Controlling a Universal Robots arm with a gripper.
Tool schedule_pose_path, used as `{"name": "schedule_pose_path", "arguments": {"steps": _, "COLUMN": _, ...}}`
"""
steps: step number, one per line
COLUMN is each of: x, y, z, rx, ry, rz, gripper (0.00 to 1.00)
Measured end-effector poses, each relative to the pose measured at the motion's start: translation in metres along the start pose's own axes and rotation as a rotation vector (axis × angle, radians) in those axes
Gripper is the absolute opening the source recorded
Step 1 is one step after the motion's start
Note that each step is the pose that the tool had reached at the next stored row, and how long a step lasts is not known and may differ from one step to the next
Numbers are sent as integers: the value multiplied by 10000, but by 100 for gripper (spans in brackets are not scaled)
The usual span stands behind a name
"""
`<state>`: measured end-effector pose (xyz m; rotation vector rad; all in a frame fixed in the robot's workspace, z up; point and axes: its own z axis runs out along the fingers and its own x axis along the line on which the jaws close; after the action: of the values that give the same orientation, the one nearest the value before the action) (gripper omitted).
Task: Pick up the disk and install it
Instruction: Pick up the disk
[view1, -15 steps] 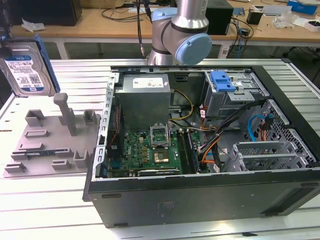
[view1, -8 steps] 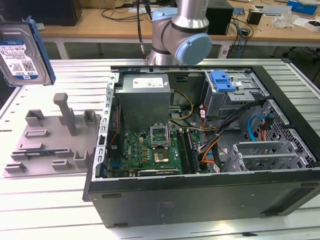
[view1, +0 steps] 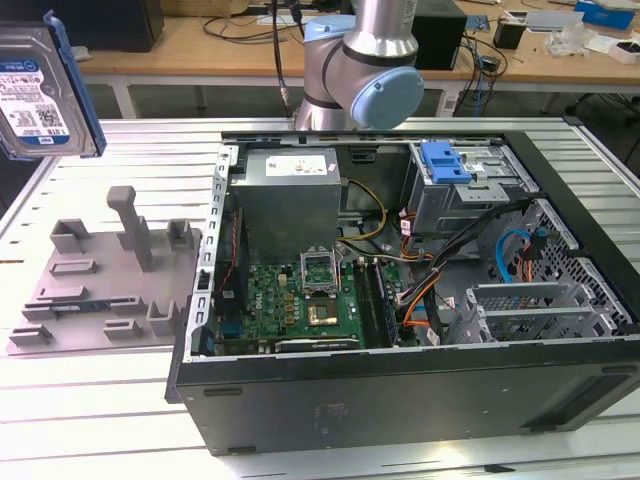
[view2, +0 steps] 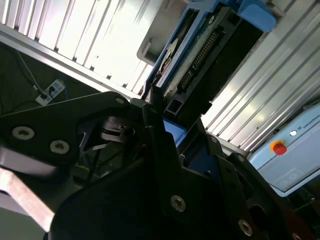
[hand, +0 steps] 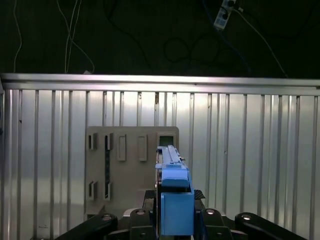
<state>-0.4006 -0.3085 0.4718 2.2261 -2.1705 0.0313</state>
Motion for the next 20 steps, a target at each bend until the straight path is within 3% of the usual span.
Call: {"name": "schedule_pose_path", "arguments": {"steps": 20, "x": 16, "y": -23, "z": -22, "rx": -1, "ry": 1, "rz": 0, "gripper": 37}}
